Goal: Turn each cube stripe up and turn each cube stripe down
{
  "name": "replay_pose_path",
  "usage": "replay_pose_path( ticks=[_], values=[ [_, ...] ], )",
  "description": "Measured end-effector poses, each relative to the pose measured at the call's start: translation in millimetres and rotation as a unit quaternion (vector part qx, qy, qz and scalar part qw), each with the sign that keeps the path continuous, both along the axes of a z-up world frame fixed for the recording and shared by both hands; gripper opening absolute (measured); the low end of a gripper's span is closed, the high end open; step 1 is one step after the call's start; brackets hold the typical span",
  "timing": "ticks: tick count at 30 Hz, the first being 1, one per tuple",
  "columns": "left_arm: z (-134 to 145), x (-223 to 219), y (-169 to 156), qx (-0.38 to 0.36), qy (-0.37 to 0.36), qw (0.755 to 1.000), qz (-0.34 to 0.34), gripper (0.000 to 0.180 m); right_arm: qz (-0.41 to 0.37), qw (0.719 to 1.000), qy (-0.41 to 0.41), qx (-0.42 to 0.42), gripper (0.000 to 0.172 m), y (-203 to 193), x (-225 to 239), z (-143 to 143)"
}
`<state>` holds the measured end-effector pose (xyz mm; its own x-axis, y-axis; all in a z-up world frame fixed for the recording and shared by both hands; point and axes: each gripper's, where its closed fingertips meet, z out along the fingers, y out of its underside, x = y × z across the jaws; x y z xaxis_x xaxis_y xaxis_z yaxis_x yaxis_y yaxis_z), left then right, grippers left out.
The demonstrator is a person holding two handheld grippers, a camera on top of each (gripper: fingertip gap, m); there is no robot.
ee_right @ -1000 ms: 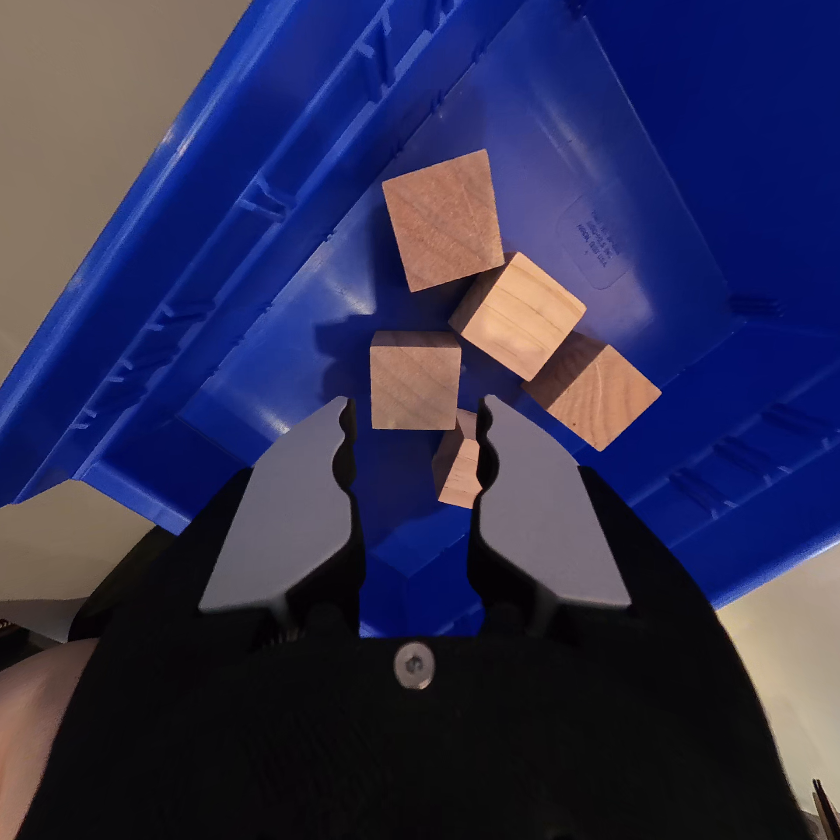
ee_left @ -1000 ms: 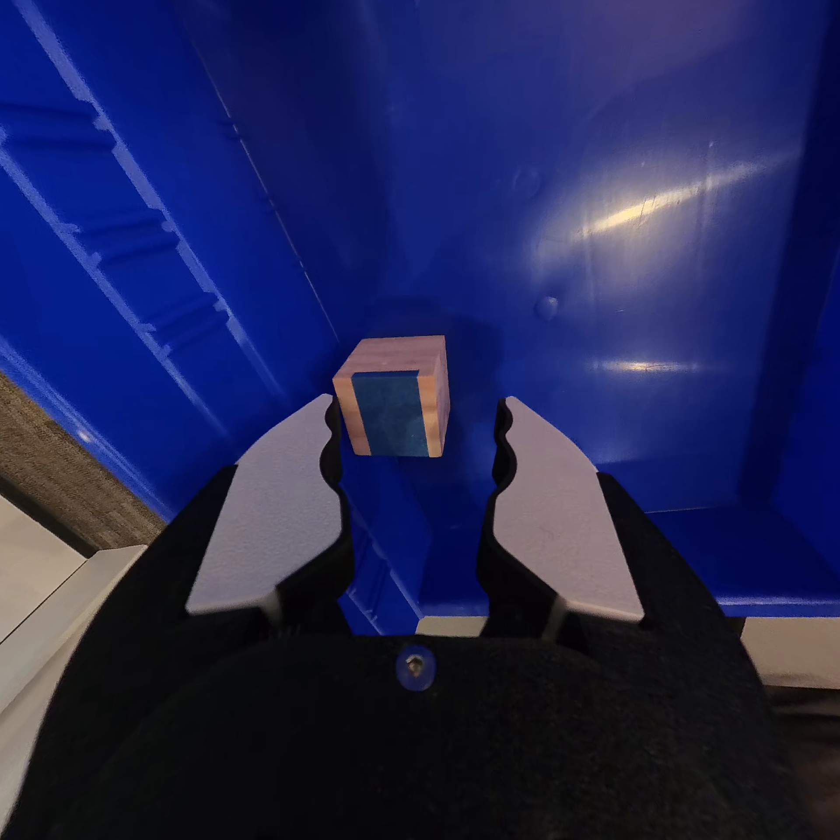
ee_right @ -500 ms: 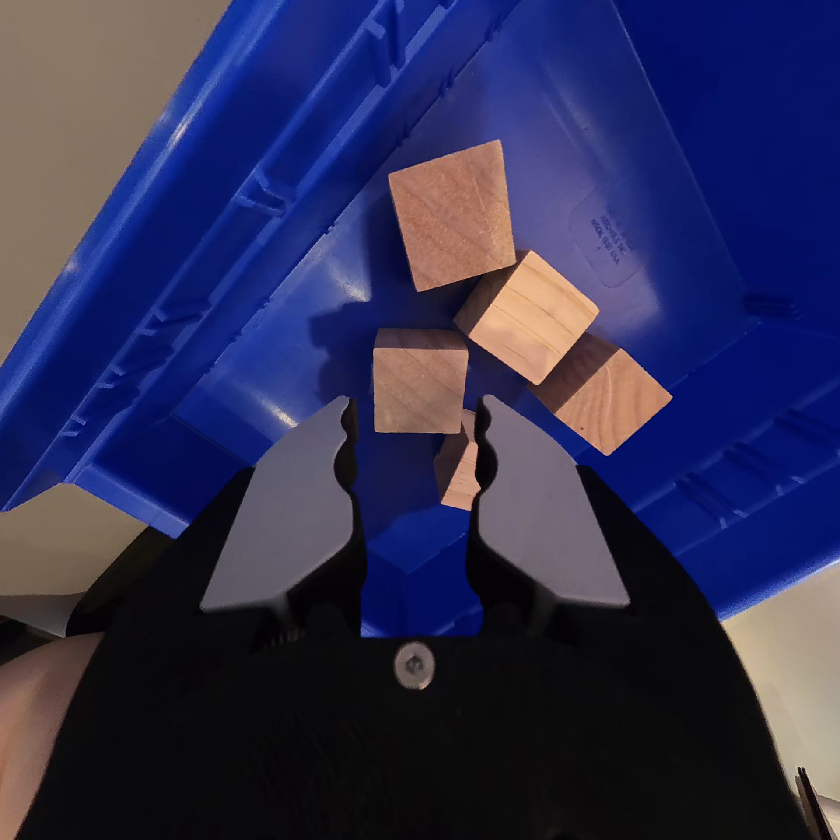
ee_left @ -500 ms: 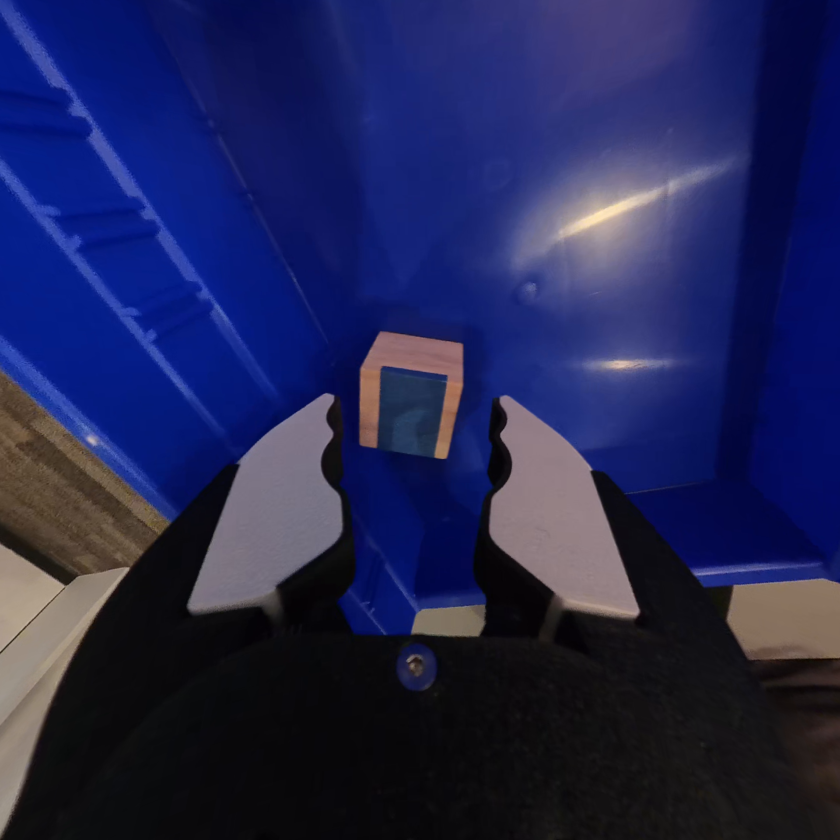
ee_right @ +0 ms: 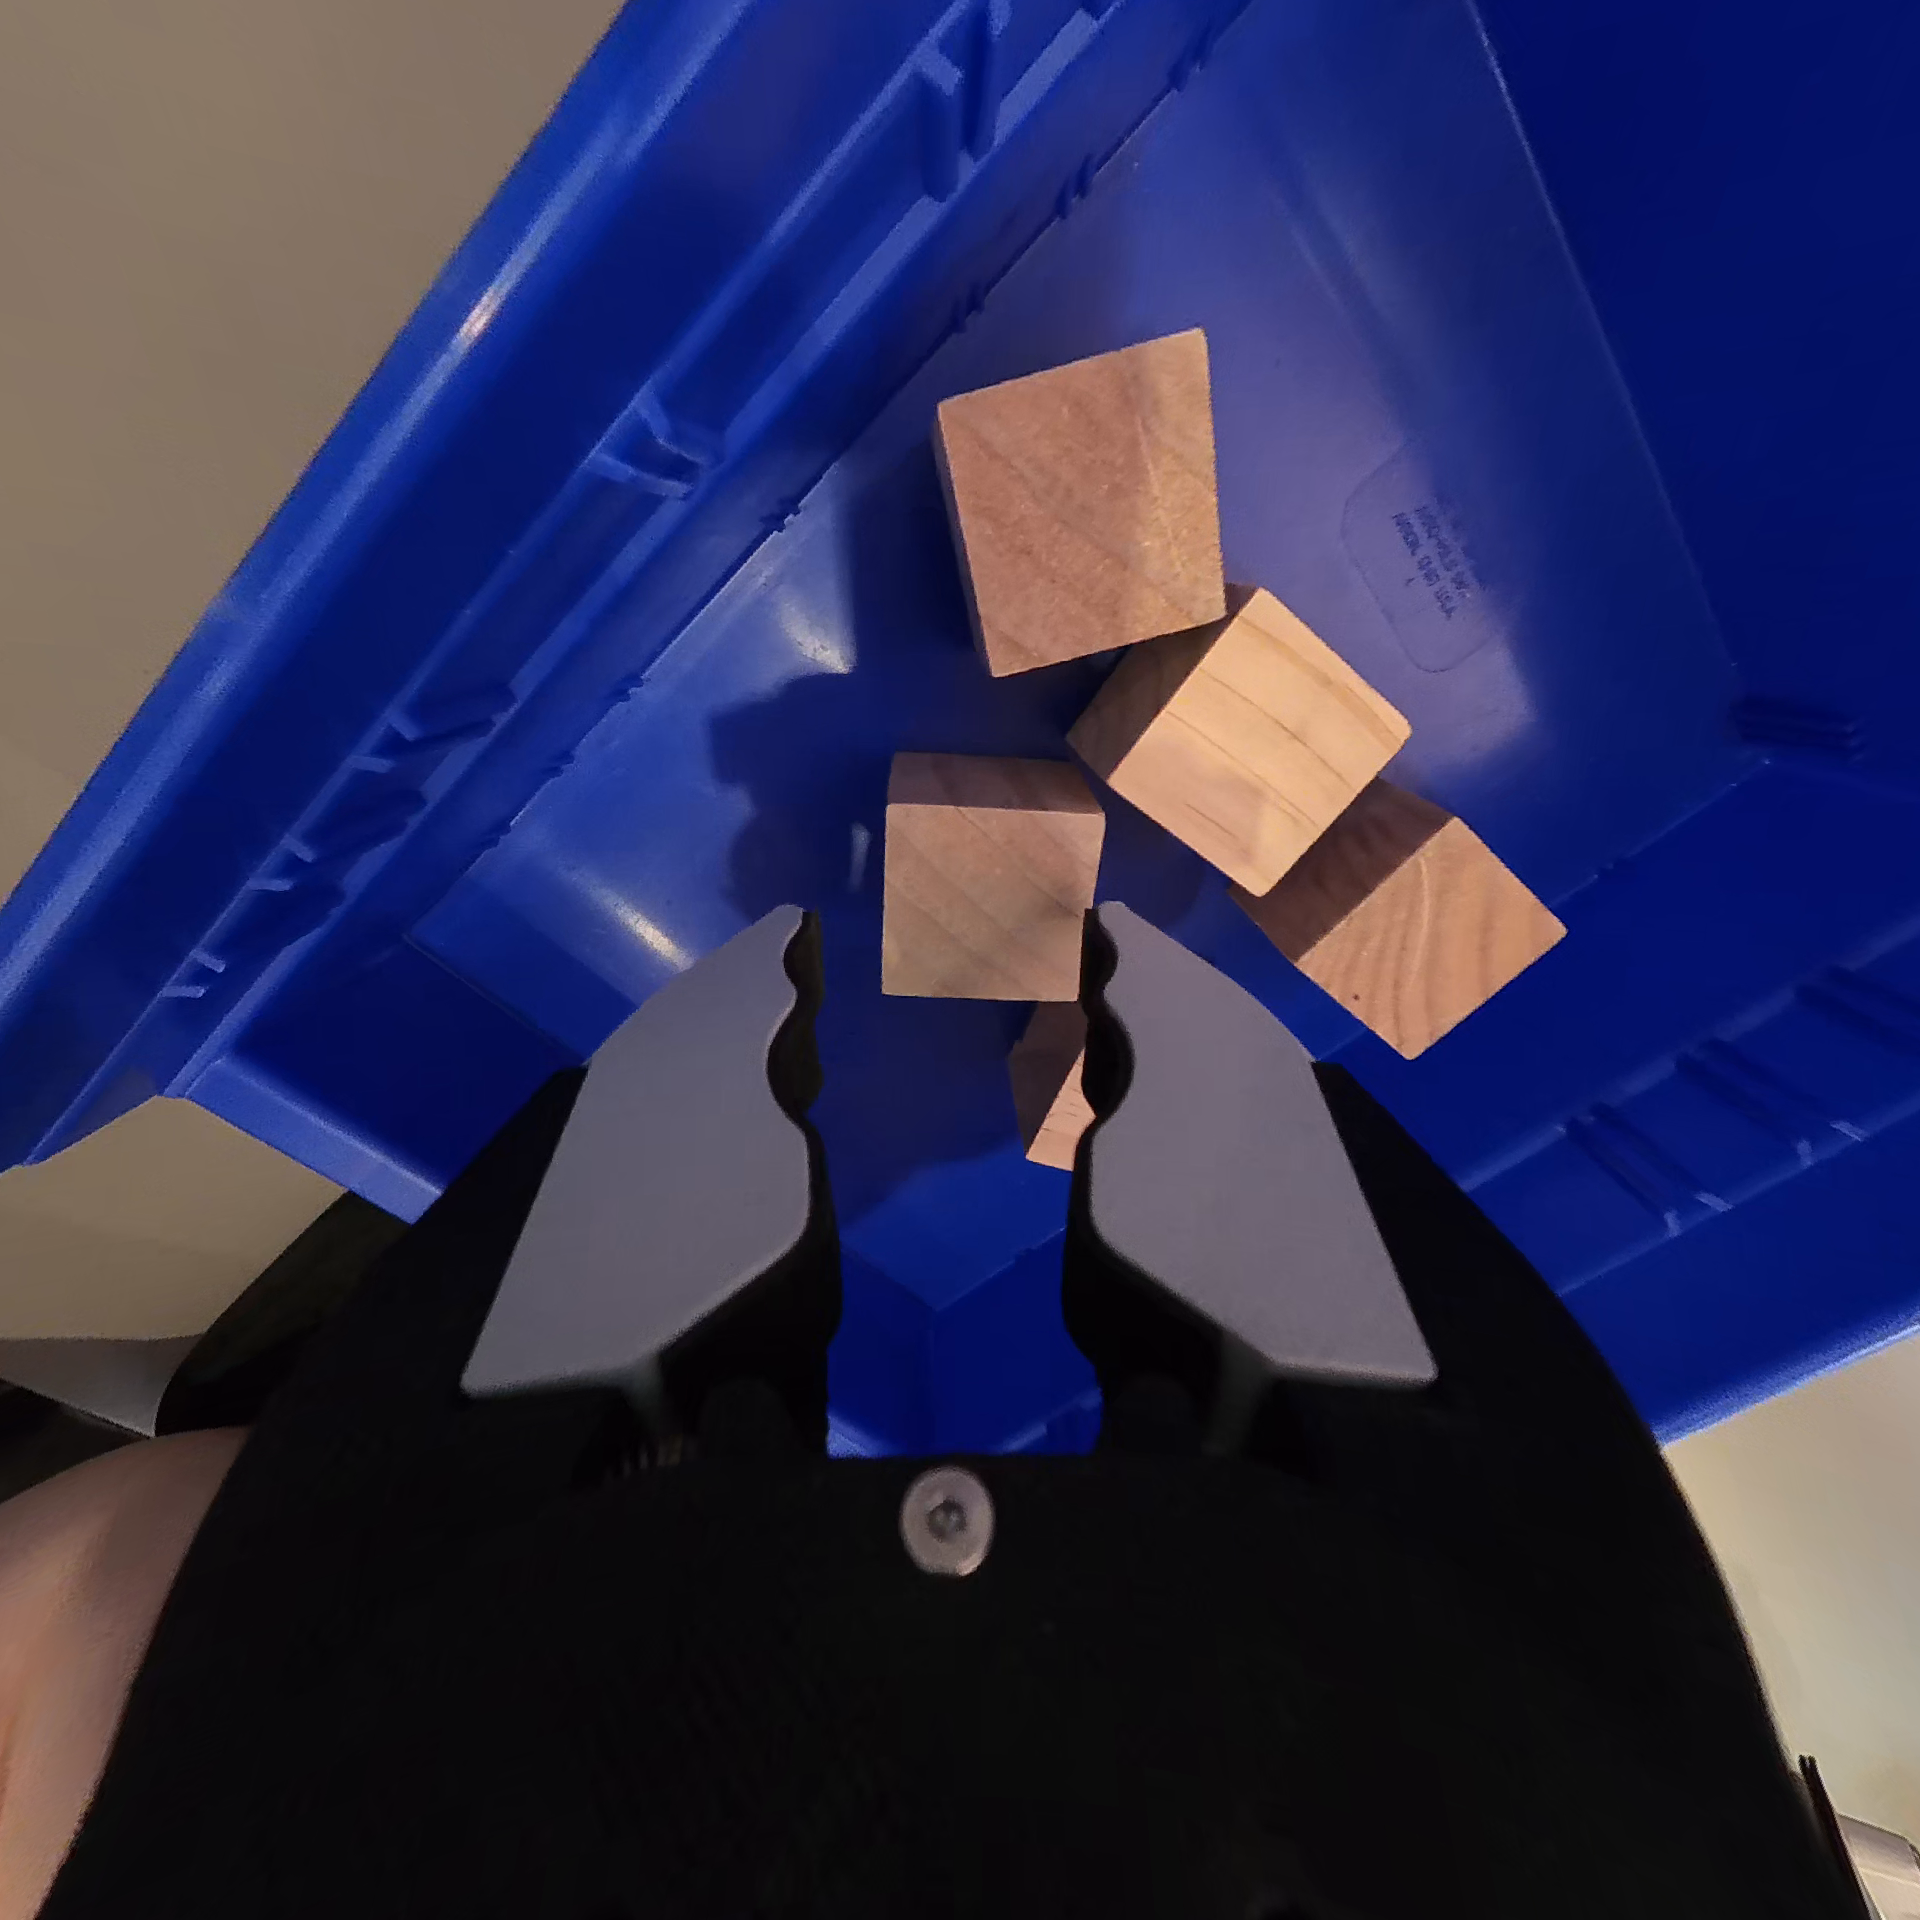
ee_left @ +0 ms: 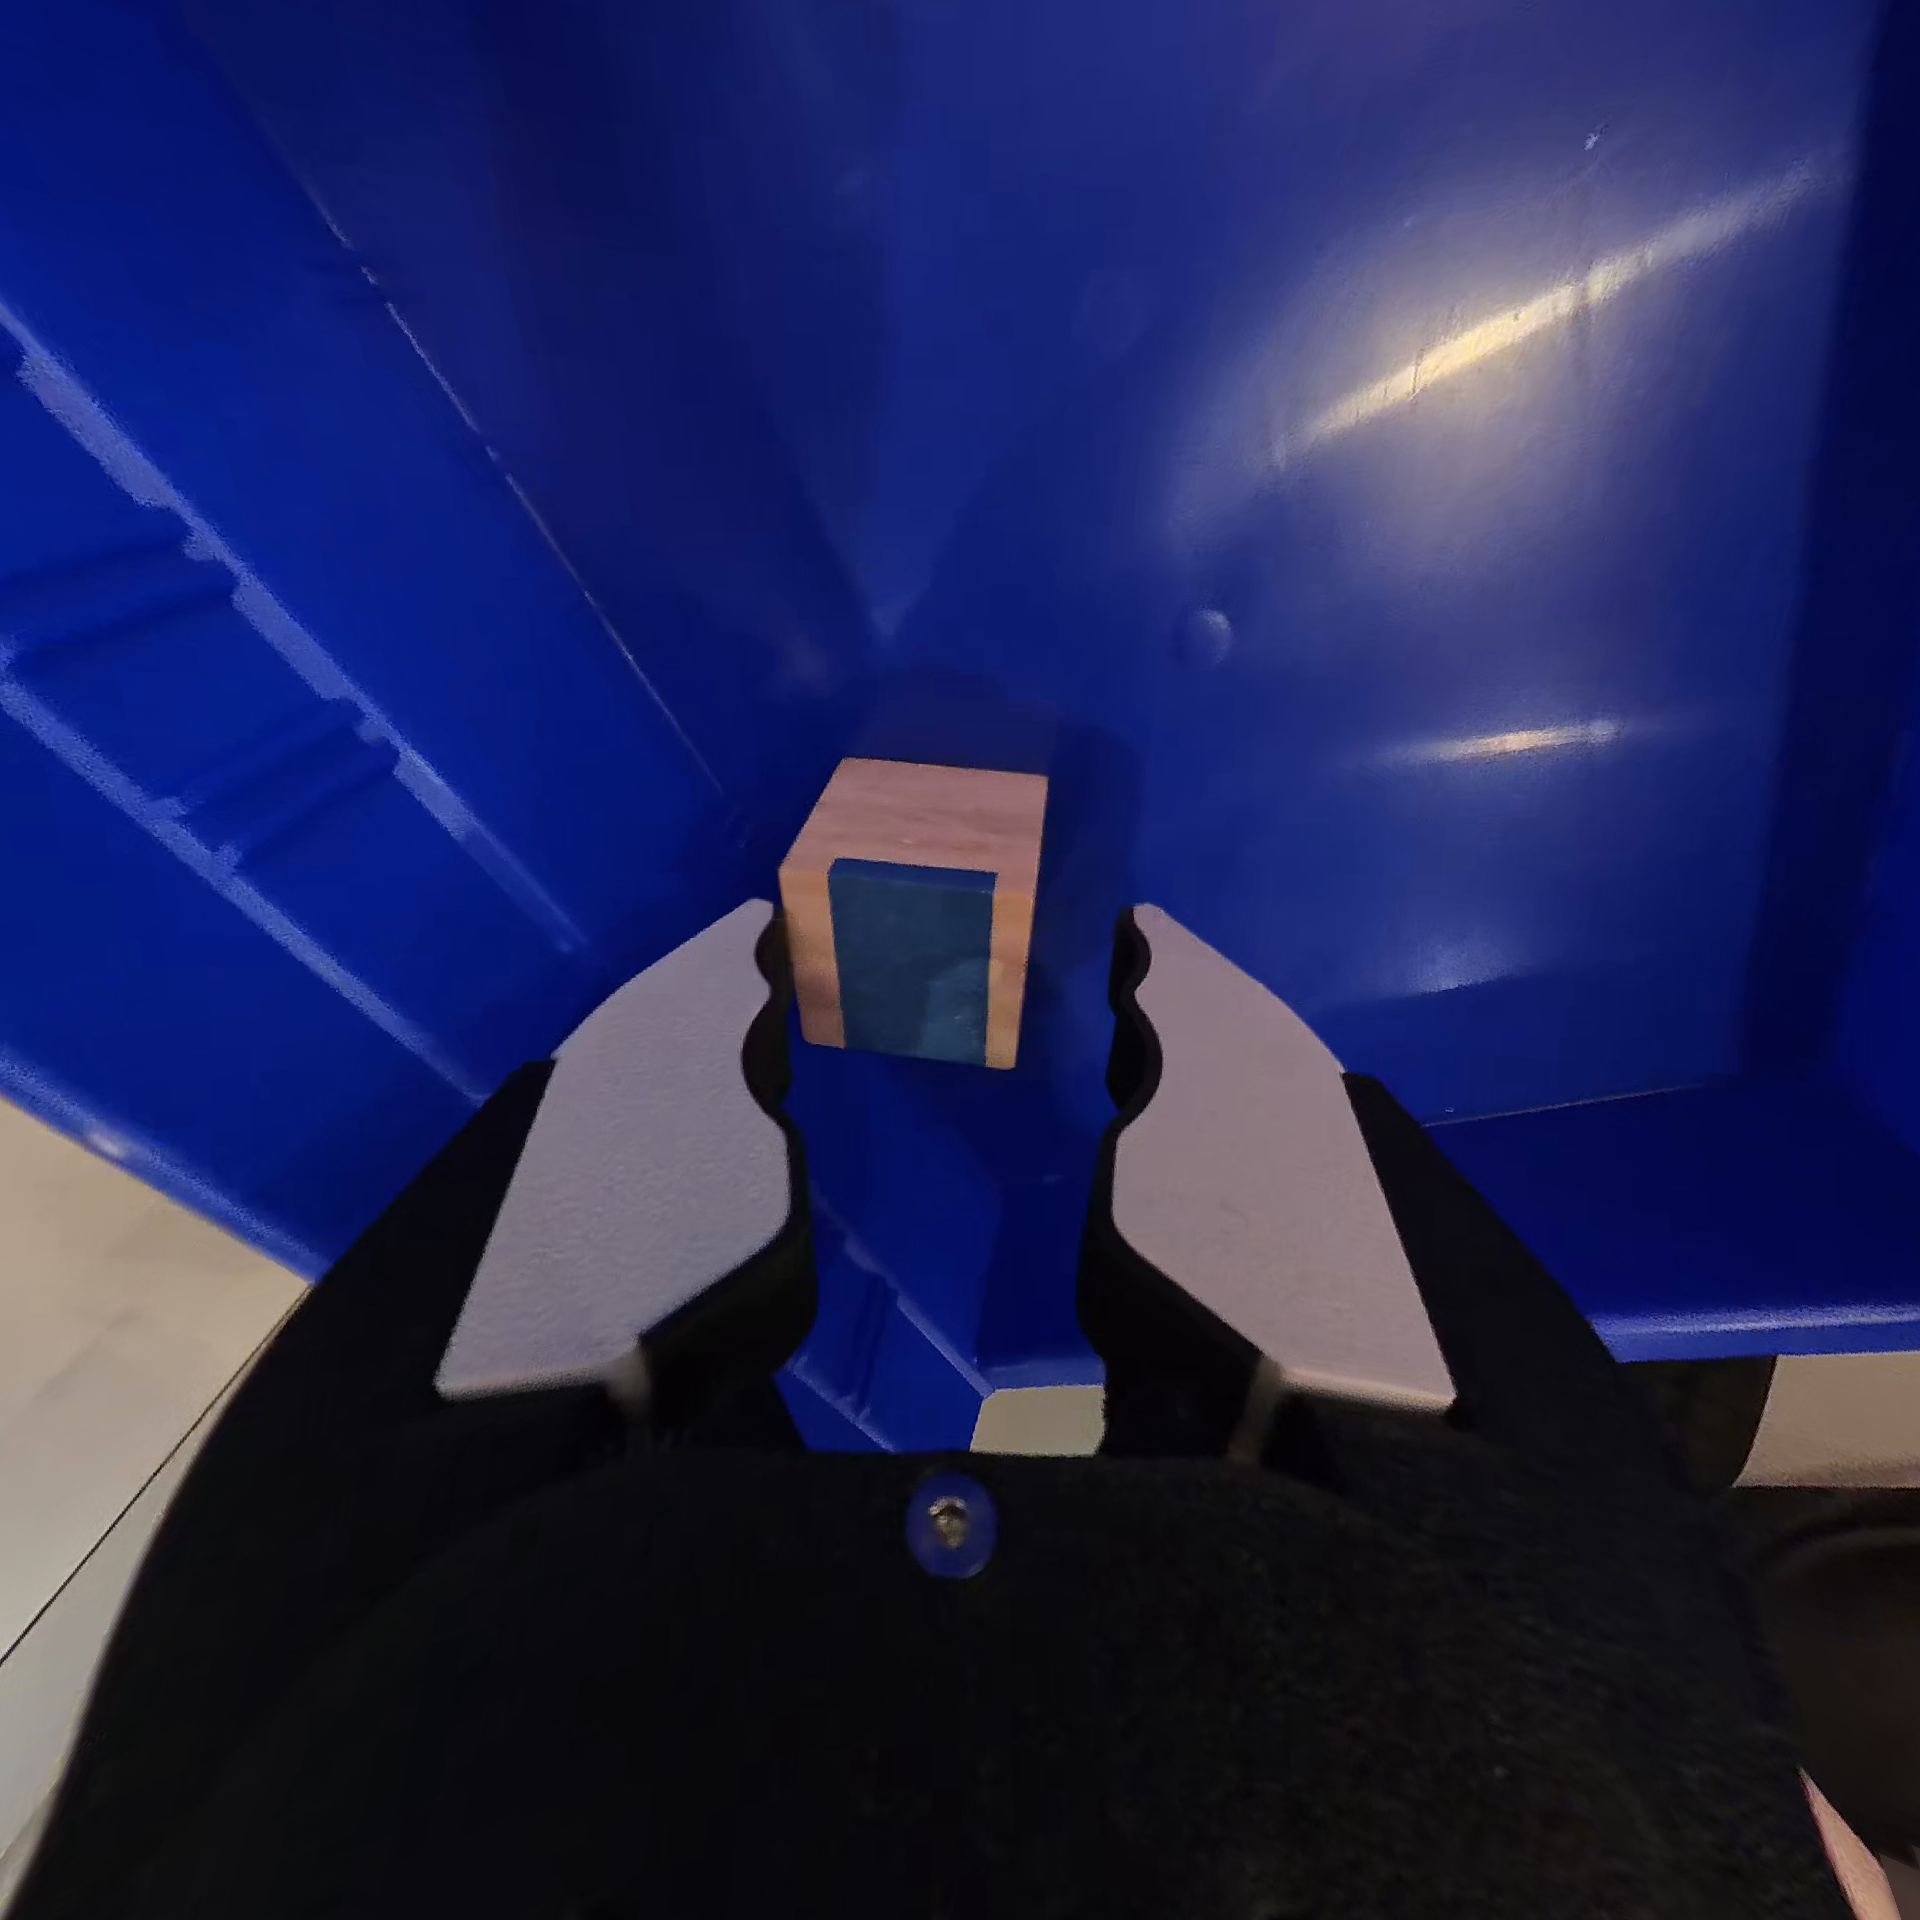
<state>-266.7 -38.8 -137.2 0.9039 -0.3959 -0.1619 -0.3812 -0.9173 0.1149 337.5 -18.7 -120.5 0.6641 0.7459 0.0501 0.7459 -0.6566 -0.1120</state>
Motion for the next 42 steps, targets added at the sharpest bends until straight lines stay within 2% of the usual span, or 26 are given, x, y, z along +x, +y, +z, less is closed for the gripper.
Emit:
replay_pose_path(
  ticks=[10, 16, 19, 22, 24, 26, 28, 30, 32, 33, 34, 36, 38, 39, 42],
  values=[
    [-2.7, -8.6, 1.8, -0.002, 0.043, 0.999, -0.004, 0.046, 0.007, 1.0, -0.004, -0.009, 0.048, -2.8, -1.9, -2.2],
    [5.2, -10.4, 3.2, 0.002, 0.067, 0.998, -0.018, 0.046, 0.007, 1.0, -0.008, -0.013, 0.047, -4.9, -1.6, -2.6],
    [32.5, 0.7, 17.7, 0.08, 0.046, 0.995, -0.029, 0.046, -0.005, 1.0, -0.02, -0.001, 0.047, -2.5, 3.1, 2.1],
    [77.3, 25.4, 29.2, 0.189, -0.01, 0.981, -0.042, 0.046, -0.054, 0.996, -0.061, 0.045, 0.046, 5.8, 20.5, 19.9],
    [112.0, 53.0, 32.7, 0.266, -0.072, 0.958, -0.077, 0.046, -0.094, 0.986, -0.093, 0.103, 0.046, 13.4, 33.8, 43.1],
    [147.7, 90.5, 30.4, 0.332, -0.161, 0.921, -0.121, 0.046, -0.103, 0.973, -0.1, 0.183, 0.046, 22.8, 32.2, 74.6],
    [180.2, 133.3, 18.6, 0.369, -0.273, 0.871, -0.176, 0.046, -0.076, 0.949, -0.083, 0.293, 0.045, 35.6, 10.8, 115.1],
    [200.9, 170.0, -3.4, 0.356, -0.376, 0.826, -0.223, 0.046, -0.032, 0.918, -0.037, 0.394, 0.045, 42.2, -30.8, 154.1],
    [210.6, 198.1, -26.1, 0.321, -0.445, 0.793, -0.265, 0.046, 0.032, 0.866, 0.026, 0.498, 0.046, 41.7, -87.3, 190.5],
    [213.9, 209.2, -33.6, 0.314, -0.463, 0.779, -0.284, 0.046, 0.087, 0.835, 0.074, 0.538, 0.049, 33.8, -124.2, 202.9],
    [216.9, 219.0, -38.7, 0.309, -0.478, 0.766, -0.298, 0.046, 0.161, 0.801, 0.125, 0.563, 0.058, 18.2, -163.8, 208.6],
    [221.4, 237.7, -49.5, 0.286, -0.518, 0.742, -0.315, 0.046, 0.301, 0.722, 0.186, 0.594, 0.064, -24.0, -226.6, 206.6],
    [223.2, 255.1, -60.3, 0.247, -0.564, 0.719, -0.323, 0.046, 0.364, 0.644, 0.209, 0.64, 0.065, -57.7, -263.1, 208.0],
    [222.9, 263.7, -65.1, 0.228, -0.583, 0.709, -0.326, 0.046, 0.383, 0.625, 0.224, 0.642, 0.066, -71.2, -277.3, 204.9],
    [217.5, 285.8, -74.2, 0.188, -0.61, 0.692, -0.337, 0.046, 0.397, 0.608, 0.251, 0.64, 0.073, -91.2, -301.7, 197.6]
  ],
)
